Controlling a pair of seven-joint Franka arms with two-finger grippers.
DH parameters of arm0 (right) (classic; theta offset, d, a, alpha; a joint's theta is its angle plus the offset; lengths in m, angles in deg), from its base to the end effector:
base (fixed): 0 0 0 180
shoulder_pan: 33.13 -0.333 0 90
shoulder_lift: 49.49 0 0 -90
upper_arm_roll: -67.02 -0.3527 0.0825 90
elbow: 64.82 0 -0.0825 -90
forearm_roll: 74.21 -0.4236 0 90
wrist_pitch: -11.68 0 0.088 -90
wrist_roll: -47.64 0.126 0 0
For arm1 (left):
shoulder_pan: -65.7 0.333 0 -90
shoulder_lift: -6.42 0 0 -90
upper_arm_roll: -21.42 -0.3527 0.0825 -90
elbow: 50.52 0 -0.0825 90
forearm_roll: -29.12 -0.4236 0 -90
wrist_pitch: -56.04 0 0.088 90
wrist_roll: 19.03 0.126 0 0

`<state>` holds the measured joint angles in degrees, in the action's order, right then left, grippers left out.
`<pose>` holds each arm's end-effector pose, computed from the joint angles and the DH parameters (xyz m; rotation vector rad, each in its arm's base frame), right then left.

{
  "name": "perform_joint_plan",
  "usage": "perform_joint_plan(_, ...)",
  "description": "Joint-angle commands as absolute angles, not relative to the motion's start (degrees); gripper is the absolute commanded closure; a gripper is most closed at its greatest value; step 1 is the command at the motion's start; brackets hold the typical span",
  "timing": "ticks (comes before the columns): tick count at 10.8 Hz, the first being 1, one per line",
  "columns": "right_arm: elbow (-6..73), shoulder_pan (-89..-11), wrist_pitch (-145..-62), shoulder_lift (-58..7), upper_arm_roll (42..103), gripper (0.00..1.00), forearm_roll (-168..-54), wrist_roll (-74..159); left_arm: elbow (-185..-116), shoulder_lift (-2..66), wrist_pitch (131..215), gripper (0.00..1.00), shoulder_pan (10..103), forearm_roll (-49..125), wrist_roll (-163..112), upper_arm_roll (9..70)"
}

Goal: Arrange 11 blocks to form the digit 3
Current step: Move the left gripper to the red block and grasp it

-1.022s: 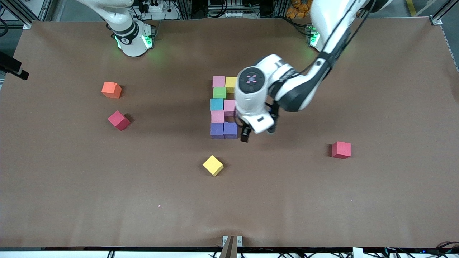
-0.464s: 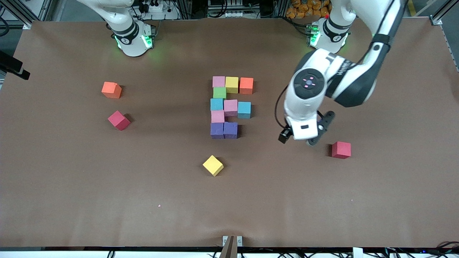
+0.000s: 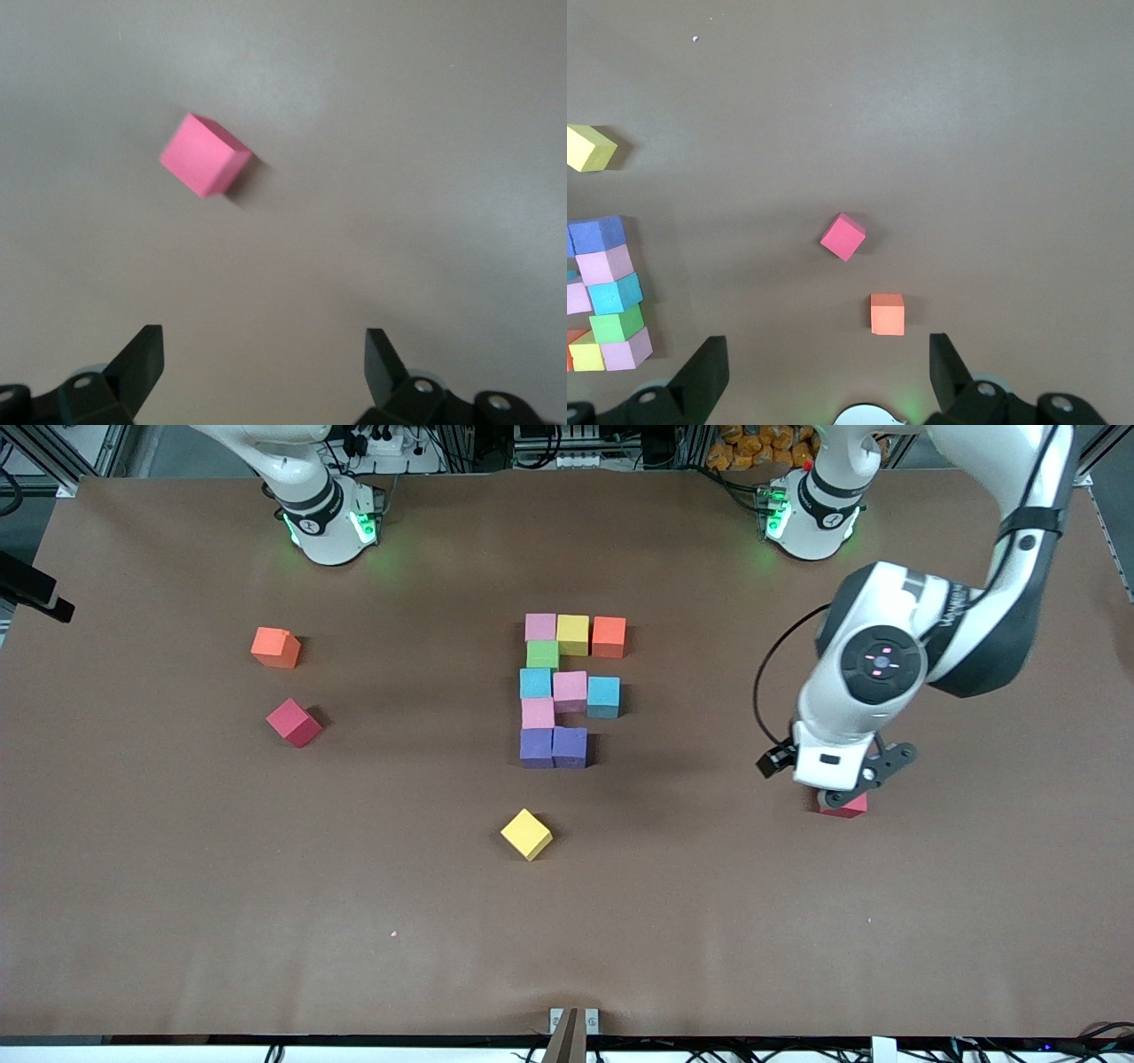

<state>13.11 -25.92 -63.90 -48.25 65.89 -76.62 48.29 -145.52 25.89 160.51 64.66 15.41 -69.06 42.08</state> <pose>0.5680 -0.0546 0.7133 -3.0912 0.1675 0.0939 0.6477 -0.2082 0.4114 -2.8984 -0.6283 0.0862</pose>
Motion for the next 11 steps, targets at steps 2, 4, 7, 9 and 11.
perform_joint_plan(2,12.6,-26.2,-63.2,-48.1,65.4,0.00,-77.6,49.1,-152.0,22.1,161.0,0.00,70.4,16.0,-48.4,42.3)
perform_joint_plan(4,12.6,-26.2,-63.2,-48.0,65.4,0.00,-77.6,49.1,-154.2,22.2,162.8,0.00,71.7,15.7,-43.5,42.3)
perform_joint_plan(7,12.6,-26.3,-63.3,-47.9,65.4,0.00,-77.6,49.2,-159.3,22.8,170.2,0.00,77.1,15.6,-32.5,42.5)
perform_joint_plan(9,12.6,-26.4,-63.4,-47.9,65.4,0.00,-77.6,49.3,-160.2,23.6,171.0,0.00,77.1,15.3,-29.7,42.4)
perform_joint_plan(11,12.6,-26.4,-63.4,-47.9,65.4,0.00,-77.6,49.3,-160.0,26.3,173.3,0.00,76.8,13.1,-28.4,42.4)
